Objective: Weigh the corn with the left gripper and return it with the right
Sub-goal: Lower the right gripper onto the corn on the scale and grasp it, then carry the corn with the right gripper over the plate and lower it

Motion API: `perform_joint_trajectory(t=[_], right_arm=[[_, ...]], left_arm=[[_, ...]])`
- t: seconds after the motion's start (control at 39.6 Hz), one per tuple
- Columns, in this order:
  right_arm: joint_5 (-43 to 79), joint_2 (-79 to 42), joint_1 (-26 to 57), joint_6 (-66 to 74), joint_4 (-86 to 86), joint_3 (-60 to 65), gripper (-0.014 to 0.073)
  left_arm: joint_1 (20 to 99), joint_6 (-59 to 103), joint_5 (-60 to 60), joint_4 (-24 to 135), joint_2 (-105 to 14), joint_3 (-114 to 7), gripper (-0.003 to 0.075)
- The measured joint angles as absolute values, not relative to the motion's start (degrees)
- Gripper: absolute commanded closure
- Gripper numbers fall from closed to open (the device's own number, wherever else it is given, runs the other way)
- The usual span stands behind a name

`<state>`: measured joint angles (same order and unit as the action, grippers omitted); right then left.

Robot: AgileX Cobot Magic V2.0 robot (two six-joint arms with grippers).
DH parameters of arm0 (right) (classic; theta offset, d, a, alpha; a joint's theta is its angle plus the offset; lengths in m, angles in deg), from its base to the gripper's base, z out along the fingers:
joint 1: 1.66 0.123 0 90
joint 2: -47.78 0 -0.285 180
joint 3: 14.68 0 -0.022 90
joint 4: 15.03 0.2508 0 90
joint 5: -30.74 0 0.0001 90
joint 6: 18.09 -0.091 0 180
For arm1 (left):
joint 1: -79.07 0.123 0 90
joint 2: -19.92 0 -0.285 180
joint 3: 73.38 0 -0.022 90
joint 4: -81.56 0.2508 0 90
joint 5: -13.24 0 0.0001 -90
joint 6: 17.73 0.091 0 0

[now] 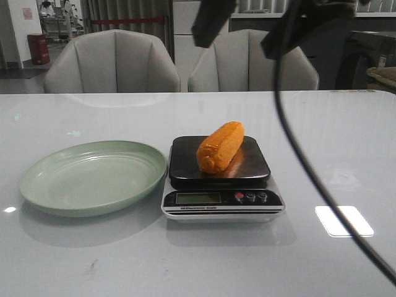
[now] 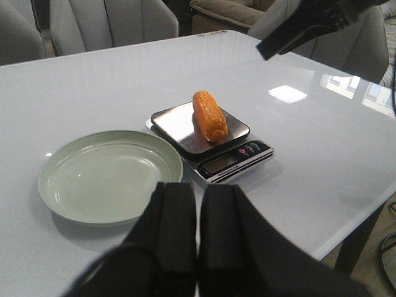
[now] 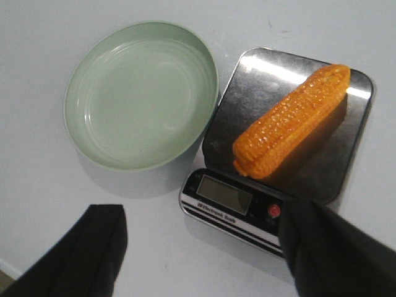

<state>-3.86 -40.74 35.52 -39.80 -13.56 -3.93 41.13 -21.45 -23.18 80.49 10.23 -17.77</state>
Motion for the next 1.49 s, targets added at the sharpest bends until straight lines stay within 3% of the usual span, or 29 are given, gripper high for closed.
perform_joint_trajectory(t=[0.38, 0.73, 0.81, 0.96, 1.03, 1.49], right_arm=[[-18.0, -64.8, 35.5, -64.7, -24.1, -25.6, -0.0012], [-23.4, -74.7, 34.9, -72.3, -25.0, -31.6, -0.001], [-23.5, -75.8, 34.3, -72.9, -25.0, -31.6, 0.0034], [-23.9, -77.6, 33.7, -73.2, -25.0, -31.7, 0.0267], [-23.7, -77.9, 33.7, -73.3, -25.0, -31.7, 0.0338], [-15.7, -78.4, 40.8, -61.2, -16.8, -37.7, 0.0344]], left_arm=[[41.1, -21.5, -23.2, 80.5, 10.2, -17.8, 0.0607], [41.1, -21.5, -23.2, 80.6, 10.2, -17.8, 0.0607], [41.1, -21.5, -23.2, 80.6, 10.5, -17.7, 0.0607], [41.1, -21.5, -23.2, 80.6, 11.4, -17.7, 0.0607], [41.1, -21.5, -23.2, 80.6, 12.0, -17.7, 0.0607], [41.1, -21.5, -23.2, 80.6, 12.4, -17.7, 0.0607]])
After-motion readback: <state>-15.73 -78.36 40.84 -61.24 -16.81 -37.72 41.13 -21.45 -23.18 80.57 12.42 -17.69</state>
